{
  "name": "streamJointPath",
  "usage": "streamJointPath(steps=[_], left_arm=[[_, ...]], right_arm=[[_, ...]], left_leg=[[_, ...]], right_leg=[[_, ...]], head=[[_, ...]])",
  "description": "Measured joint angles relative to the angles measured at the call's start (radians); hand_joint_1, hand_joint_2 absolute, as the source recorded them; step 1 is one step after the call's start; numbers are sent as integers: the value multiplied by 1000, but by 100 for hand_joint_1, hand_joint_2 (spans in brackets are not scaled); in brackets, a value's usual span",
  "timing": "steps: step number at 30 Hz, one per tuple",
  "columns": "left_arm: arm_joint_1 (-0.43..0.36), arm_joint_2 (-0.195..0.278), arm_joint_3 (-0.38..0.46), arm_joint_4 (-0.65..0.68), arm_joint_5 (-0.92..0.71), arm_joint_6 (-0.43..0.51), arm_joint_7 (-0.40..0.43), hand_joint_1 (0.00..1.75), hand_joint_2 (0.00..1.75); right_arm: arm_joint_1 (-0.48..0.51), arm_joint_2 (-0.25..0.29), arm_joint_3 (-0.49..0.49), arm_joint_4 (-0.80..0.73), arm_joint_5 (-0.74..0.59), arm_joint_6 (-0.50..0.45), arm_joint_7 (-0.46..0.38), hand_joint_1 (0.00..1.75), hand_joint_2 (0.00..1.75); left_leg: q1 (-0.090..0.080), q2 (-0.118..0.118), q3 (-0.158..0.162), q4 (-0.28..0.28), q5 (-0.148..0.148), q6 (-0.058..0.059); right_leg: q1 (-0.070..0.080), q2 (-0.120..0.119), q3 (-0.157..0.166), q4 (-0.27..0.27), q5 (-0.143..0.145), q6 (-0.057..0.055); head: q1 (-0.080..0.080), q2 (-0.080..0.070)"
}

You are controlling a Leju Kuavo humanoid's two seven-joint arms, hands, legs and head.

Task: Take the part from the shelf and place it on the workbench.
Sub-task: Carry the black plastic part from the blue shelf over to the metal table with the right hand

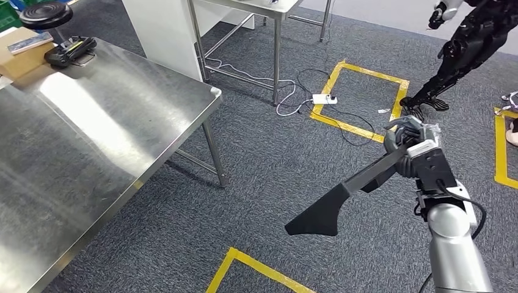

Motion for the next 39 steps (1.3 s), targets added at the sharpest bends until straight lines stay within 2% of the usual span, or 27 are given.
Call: streamJointPath(steps=[1, 2, 4, 6, 7, 9, 10, 11, 12, 14, 15, 16, 17, 19, 21, 23, 25, 26, 27, 28, 29, 31, 32, 33, 35, 37, 39], left_arm=[[-1, 0, 1, 0, 0, -1, 0, 0, 0], [-2, 0, 2, 0, 0, -1, 0, 0, 0], [-2, 0, 6, 0, 1, -4, 0, 0, 0], [-2, -1, 8, 0, 1, -8, -1, 0, 0], [-2, -1, 8, -1, 1, -9, -1, 0, 0], [-4, -2, 9, -1, 1, -14, -1, 0, 0], [-4, -3, 10, -1, 1, -16, -1, 0, 0], [-5, -3, 11, -1, 1, -18, -1, 0, 0], [-5, -4, 12, -1, 1, -19, -1, 0, 0], [-5, -4, 14, -1, 1, -20, -1, 0, 0], [-5, -4, 16, -1, 0, -20, -1, 0, 0], [-5, -3, 17, -1, 0, -21, -1, 0, 0], [-4, -3, 18, -1, -2, -23, -1, 0, 0], [-2, -2, 20, -1, -7, -28, -3, 0, 0], [0, -1, 21, -1, -15, -34, -7, 0, 0], [-1, 0, 21, -1, -23, -40, -10, 0, 0], [-1, 1, 21, -1, -30, -46, -12, 0, 0], [-1, 2, 21, -1, -34, -48, -12, 0, 0], [-1, 3, 21, -1, -37, -50, -12, 0, 0], [0, 4, 21, -1, -40, -52, -11, 0, 0], [0, 5, 21, -1, -42, -52, -11, 0, 0], [-3, 11, 22, -2, -46, -54, -10, 0, 0], [-4, 13, 22, -2, -47, -54, -10, 0, 0], [-5, 14, 22, -3, -48, -55, -10, 0, 0], [-5, 15, 22, -3, -49, -58, -10, 0, 0], [-5, 16, 23, -3, -50, -60, -10, 0, 0], [-6, 16, 23, -3, -52, -62, -10, 0, 0]], right_arm=[[-4, -4, -7, 2, -1, 0, -1, 175, 175], [-7, -7, -12, 4, -2, 0, -1, 175, 175], [-12, -11, -18, 9, -3, -1, -1, 175, 175], [-21, -16, -23, 14, -4, -1, -1, 175, 175], [-26, -19, -27, 18, -4, -2, -1, 175, 175], [-38, -25, -37, 34, -5, -3, 1, 175, 175], [-41, -28, -42, 44, -5, -3, 2, 175, 175], [-42, -32, -45, 53, -4, -3, 3, 175, 175], [-44, -35, -46, 60, -4, -3, 4, 175, 175], [-50, -42, -49, 70, -4, -3, 4, 175, 175], [-55, -43, -50, 75, -4, -3, 4, 175, 175], [-59, -45, -51, 80, -4, -4, 4, 175, 175], [-62, -45, -52, 85, -5, -5, 4, 175, 175], [-59, -43, -53, 90, -10, -10, 3, 175, 175], [-45, -40, -58, 89, -16, -19, -1, 175, 175], [-23, -37, -70, 80, -20, -26, -5, 175, 175], [7, -33, -89, 67, -23, -31, -6, 175, 175], [19, -31, -98, 62, -23, -32, -6, 175, 175], [28, -28, -108, 59, -24, -33, -6, 175, 175], [32, -27, -116, 58, -24, -33, -6, 175, 175], [33, -26, -123, 58, -24, -34, -5, 175, 175], [29, -25, -138, 61, -23, -34, -4, 175, 175], [28, -25, -144, 63, -23, -35, -3, 175, 175], [27, -25, -149, 66, -23, -35, -3, 175, 175], [28, -26, -153, 70, -23, -35, -3, 175, 175], [30, -30, -159, 74, -27, -34, -7, 175, 175], [37, -33, -176, 81, -35, -34, -13, 175, 175]], left_leg=[[-5, 10, 18, -38, 9, 5], [-10, 13, 23, -52, 8, 8], [-10, -2, 26, -63, 15, 16], [-6, -15, 42, -86, 27, 28], [-3, -23, 49, -95, 32, 32], [-3, -39, 52, -99, 35, 36], [-3, -49, 52, -98, 35, 36], [-2, -60, 52, -98, 35, 36], [-1, -70, 53, -96, 34, 35], [2, -91, 52, -87, 29, 26], [2, -101, 48, -79, 24, 20], [1, -108, 43, -73, 21, 14], [-1, -114, 38, -69, 20, 9], [1, -121, 31, -67, 21, 1], [3, -95, 20, -42, 3, -7], [3, -53, -16, 38, -46, -15], [5, -38, -83, 170, -100, -19], [5, -36, -106, 209, -108, -18], [5, -34, -110, 214, -97, -15], [3, -31, -88, 166, -65, -9], [-1, -20, -51, 93, -27, 2], [-13, 11, 10, -28, 14, 22], [-19, 22, 22, -54, 17, 28], [-23, 22, 23, -60, 14, 31], [-22, 7, 29, -76, 23, 37], [-14, -8, 45, -101, 38, 44], [-10, -27, 55, -114, 46, 47]], right_leg=[[2, -6, 0, 0, -1, 2], [4, -12, 0, -1, -2, 5], [5, -21, 1, -4, -4, 13], [4, 2, -7, 21, -21, 18], [3, 22, -27, 64, -41, 16], [-1, 51, -92, 195, -92, 12], [-2, 55, -122, 248, -107, 14], [-4, 56, -136, 269, -106, 21], [-7, 57, -129, 248, -89, 31], [-19, 73, -70, 116, -28, 55], [-22, 85, -41, 53, -4, 61], [-24, 94, -22, 14, 9, 60], [-23, 99, -16, -1, 12, 55], [-20, 87, -16, 0, 15, 40], [-21, 74, -13, -1, 15, 27], [-19, 60, -10, -2, 14, 15], [-13, 42, -10, -2, 10, 8], [-10, 32, -9, -2, 9, 6], [-7, 23, -7, -2, 7, 3], [-4, 16, -5, -2, 5, 2], [-2, 10, -2, -3, 4, 0], [3, -2, 2, -4, 1, 0], [3, -8, 3, -5, 0, 2], [4, -15, 4, -7, -1, 5], [6, -24, 6, -10, -2, 12], [6, 5, -10, 29, -23, 15], [0, 46, -67, 145, -71, 13]], head=[[0, 0], [1, 0], [0, 0], [1, 0], [3, 0], [5, 0], [7, 0], [7, 0], [7, 0], [8, 0], [10, 0], [11, 0], [11, 0], [8, 0], [5, 0], [-1, 0], [-3, 0], [-3, 0], [-4, 0], [-4, 0], [-4, 0], [-3, 0], [-3, 0], [-3, 0], [-3, 0], [-1, 0], [3, 0]])
